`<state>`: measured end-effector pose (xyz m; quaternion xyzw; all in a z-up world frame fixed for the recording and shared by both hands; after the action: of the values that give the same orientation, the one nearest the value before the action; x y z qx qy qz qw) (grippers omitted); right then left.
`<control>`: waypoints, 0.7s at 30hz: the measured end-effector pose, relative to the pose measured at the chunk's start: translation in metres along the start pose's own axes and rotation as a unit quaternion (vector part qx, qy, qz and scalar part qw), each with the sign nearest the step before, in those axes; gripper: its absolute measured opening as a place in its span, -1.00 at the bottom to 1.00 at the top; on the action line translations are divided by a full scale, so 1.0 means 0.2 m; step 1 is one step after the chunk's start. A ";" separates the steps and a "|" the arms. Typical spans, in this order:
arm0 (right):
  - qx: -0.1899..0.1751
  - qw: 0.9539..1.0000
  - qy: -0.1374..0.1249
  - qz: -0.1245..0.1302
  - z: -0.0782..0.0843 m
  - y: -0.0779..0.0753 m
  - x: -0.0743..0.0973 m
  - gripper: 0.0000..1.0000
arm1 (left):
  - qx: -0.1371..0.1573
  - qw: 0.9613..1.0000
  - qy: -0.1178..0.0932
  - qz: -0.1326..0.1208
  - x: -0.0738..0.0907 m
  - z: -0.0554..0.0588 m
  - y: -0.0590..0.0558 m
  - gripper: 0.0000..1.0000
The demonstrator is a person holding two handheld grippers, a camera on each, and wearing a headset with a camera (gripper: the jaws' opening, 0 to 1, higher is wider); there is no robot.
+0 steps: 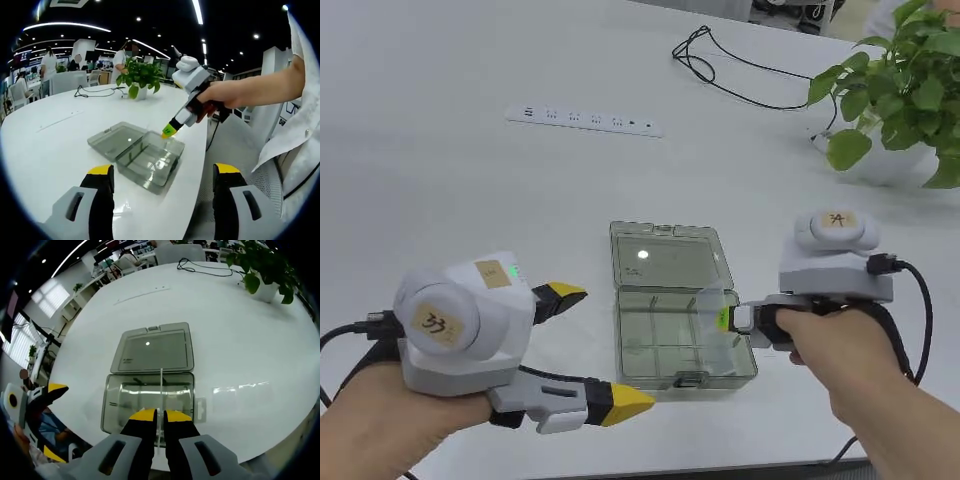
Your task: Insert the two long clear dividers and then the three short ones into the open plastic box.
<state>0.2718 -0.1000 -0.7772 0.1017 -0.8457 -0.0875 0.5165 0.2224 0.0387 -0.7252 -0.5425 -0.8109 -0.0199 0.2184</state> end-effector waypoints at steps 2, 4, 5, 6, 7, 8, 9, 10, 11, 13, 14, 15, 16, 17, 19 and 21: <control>0.002 1.000 -0.002 0.001 0.00 0.00 0.01 -0.88 | 0.001 1.000 -0.001 0.000 0.00 0.00 0.00 0.64; 0.000 1.000 -0.002 0.001 0.00 0.00 0.01 -0.88 | 0.001 1.000 -0.001 -0.001 0.00 0.00 0.00 0.64; -0.003 1.000 -0.002 -0.001 -0.01 0.00 0.01 -0.88 | 0.000 1.000 0.000 -0.001 0.00 0.00 0.00 0.64; -0.005 1.000 -0.002 -0.002 -0.01 0.00 0.01 -0.89 | 0.000 1.000 0.001 -0.001 0.00 0.01 0.01 0.64; -0.006 1.000 -0.002 -0.002 -0.01 0.00 0.02 -0.89 | 0.001 1.000 0.000 -0.001 0.00 0.01 0.01 0.64; -0.008 1.000 -0.002 -0.003 -0.02 0.00 0.03 -0.89 | 0.001 1.000 0.000 -0.001 0.00 0.00 0.01 0.64; -0.009 1.000 -0.002 -0.003 -0.02 0.00 0.03 -0.89 | 0.001 1.000 -0.001 -0.001 0.00 0.00 0.01 0.64; -0.008 1.000 -0.003 -0.004 -0.02 0.00 0.04 -0.89 | 0.001 1.000 -0.001 -0.001 0.00 0.00 0.01 0.64; -0.010 1.000 -0.005 -0.005 -0.03 0.00 0.04 -0.89 | 0.001 1.000 -0.001 0.000 0.00 0.00 0.01 0.64; -0.015 1.000 -0.002 -0.008 -0.03 0.01 0.05 -0.89 | 0.001 1.000 -0.001 0.000 0.00 0.00 0.01 0.64; -0.017 1.000 0.001 -0.008 -0.03 0.01 0.05 -0.89 | 0.001 1.000 -0.002 0.001 -0.01 -0.01 0.01 0.64; -0.018 1.000 0.004 -0.008 -0.02 0.01 0.05 -0.89 | 0.001 1.000 -0.003 0.001 -0.01 -0.01 0.01 0.64; -0.019 1.000 0.009 -0.007 -0.02 0.00 0.04 -0.89 | 0.001 1.000 -0.003 0.001 -0.01 -0.01 0.00 0.64; -0.020 1.000 0.013 -0.007 -0.01 0.00 0.04 -0.89 | 0.001 1.000 -0.003 0.002 -0.01 -0.01 0.00 0.64; -0.020 1.000 0.014 -0.007 -0.02 0.00 0.03 -0.89 | 0.000 1.000 -0.004 0.003 -0.01 -0.01 0.00 0.64; -0.020 1.000 0.017 -0.005 -0.01 -0.01 0.02 -0.89 | -0.001 1.000 -0.002 0.004 -0.01 -0.01 0.00 0.63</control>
<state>0.2726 -0.1023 -0.7728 0.0971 -0.8341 -0.1056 0.5325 0.2237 0.0362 -0.7252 -0.5459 -0.8091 -0.0190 0.2166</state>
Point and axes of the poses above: the centre of the closed fingertips' face, and the gripper's own axes: x roughly backward along the fingers, y roughly to its left, z roughly out of its underside, the point moved 1 cm from there along x, roughly backward along the fingers, and after that the axes turned 1 degree about -y, right-handed, at the moved point
